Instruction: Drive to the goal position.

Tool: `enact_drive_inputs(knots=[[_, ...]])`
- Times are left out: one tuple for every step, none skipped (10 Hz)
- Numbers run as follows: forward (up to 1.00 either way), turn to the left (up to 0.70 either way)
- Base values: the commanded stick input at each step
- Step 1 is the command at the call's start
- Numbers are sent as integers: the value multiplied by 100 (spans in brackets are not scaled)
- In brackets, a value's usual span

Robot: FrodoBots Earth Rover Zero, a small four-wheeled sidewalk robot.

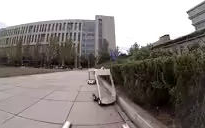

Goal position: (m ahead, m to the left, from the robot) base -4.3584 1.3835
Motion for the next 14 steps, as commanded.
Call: enact_drive_inputs(knots=[[6,0],[6,0],[6,0],[6,0],[6,0],[6,0],[6,0],[6,0],[6,0],[6,0],[6,0],[6,0],[6,0],[6,0]])
